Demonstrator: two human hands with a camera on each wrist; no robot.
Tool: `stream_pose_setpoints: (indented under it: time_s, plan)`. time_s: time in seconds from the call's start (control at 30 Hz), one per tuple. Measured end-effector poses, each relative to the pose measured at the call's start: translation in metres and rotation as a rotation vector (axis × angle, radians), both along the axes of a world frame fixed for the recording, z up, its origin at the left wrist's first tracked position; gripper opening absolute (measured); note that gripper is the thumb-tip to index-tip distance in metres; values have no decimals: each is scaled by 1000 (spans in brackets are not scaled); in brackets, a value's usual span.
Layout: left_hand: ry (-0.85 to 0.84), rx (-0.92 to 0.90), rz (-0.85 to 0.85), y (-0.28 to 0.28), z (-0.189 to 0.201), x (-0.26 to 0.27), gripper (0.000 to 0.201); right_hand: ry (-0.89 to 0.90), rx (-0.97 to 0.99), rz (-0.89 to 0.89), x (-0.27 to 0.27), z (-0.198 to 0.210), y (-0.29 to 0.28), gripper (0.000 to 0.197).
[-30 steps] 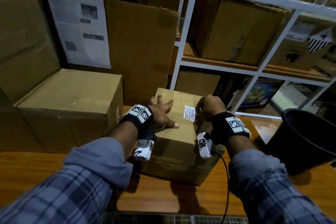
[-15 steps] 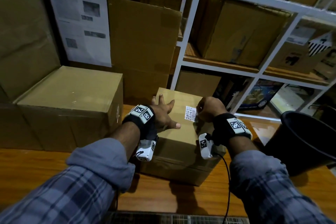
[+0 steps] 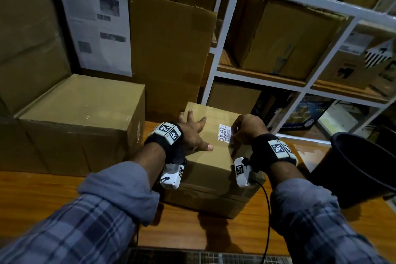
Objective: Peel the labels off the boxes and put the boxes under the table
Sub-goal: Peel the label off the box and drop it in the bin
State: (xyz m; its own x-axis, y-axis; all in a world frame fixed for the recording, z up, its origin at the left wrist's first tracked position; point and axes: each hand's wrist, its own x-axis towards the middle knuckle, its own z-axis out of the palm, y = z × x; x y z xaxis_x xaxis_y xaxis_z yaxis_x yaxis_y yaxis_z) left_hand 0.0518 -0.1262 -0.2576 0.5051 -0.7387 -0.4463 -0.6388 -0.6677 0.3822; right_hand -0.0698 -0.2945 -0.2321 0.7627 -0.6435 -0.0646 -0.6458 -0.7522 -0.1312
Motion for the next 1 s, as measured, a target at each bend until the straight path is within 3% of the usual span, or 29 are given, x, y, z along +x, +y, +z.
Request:
stream_pose_setpoints:
  time_s: [0.2, 0.43, 0.57, 1.0]
  plan:
    - [21, -20, 20, 1, -1, -1, 119, 36, -12, 15, 2, -1, -2, 15]
    - [4, -11, 22, 2, 4, -6, 118, -11, -11, -10, 4, -6, -6, 33]
    - [9, -11, 21, 3, 7, -7, 117, 12, -23, 7, 4, -5, -4, 21]
    - [2, -3, 3, 1, 2, -3, 118, -82, -48, -60, 15, -12, -11, 11]
